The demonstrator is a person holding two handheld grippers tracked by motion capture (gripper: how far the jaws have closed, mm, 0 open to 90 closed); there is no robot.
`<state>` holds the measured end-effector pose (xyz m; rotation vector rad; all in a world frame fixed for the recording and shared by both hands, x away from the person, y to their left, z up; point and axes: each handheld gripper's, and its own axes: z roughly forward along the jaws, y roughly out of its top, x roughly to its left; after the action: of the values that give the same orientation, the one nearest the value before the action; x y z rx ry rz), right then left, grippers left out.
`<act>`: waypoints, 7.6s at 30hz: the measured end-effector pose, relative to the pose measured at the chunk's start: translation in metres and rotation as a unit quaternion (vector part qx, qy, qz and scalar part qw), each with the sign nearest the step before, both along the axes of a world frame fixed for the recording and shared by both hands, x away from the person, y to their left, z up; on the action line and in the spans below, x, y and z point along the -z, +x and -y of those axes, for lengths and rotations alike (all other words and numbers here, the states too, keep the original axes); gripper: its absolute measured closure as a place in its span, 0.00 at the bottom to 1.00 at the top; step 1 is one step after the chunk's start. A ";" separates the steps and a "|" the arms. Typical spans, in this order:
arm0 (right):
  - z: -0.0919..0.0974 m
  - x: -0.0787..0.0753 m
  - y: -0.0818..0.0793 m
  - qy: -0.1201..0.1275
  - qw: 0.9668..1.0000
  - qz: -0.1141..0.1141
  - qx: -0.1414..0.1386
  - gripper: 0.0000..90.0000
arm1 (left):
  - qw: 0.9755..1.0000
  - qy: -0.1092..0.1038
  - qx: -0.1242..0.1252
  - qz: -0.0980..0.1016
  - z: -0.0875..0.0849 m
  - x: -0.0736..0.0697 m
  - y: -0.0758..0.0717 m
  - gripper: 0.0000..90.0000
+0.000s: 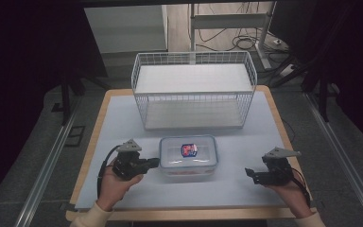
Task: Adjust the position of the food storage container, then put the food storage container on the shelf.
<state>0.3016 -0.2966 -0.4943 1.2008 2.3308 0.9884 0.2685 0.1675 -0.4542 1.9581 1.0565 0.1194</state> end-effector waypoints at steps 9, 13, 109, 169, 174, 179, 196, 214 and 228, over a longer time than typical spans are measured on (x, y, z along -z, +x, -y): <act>-0.001 0.001 0.000 -0.001 1.000 -0.001 -0.002 0.18 | 0.999 -0.002 -0.031 -0.010 -0.016 0.008 0.010 0.97; -0.002 0.001 0.001 -0.001 1.000 0.000 -0.004 0.18 | 0.999 0.005 -0.049 -0.001 -0.017 0.010 0.011 0.80; -0.096 0.015 0.093 0.229 0.938 -0.245 -0.089 0.22 | 0.972 -0.136 -0.037 -0.189 0.008 0.062 0.068 0.30; -0.077 -0.001 0.054 0.253 0.948 -0.167 -0.098 0.54 | 0.980 -0.167 -0.007 -0.111 -0.007 0.061 0.037 0.54; -0.077 0.000 0.053 0.258 0.947 -0.166 -0.093 0.54 | 0.977 -0.176 -0.016 -0.115 -0.007 0.062 0.036 0.55; -0.076 0.001 0.053 0.265 0.946 -0.166 -0.091 0.54 | 0.977 -0.179 -0.025 -0.114 -0.006 0.061 0.033 0.55; -0.071 -0.005 0.051 0.270 0.948 -0.144 -0.087 0.56 | 0.983 -0.160 -0.038 -0.079 0.003 0.048 0.028 0.58; -0.069 -0.019 0.046 0.271 0.951 -0.118 -0.092 0.56 | 0.983 -0.168 -0.037 -0.067 0.005 0.036 0.027 0.58; -0.067 -0.035 0.049 0.272 0.953 -0.095 -0.094 0.56 | 0.984 -0.168 -0.033 -0.054 0.007 0.019 0.034 0.58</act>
<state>0.3505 -0.2292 -0.4589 1.3253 2.4329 1.7379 0.3027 0.1609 -0.4731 1.6398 1.1318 -0.1250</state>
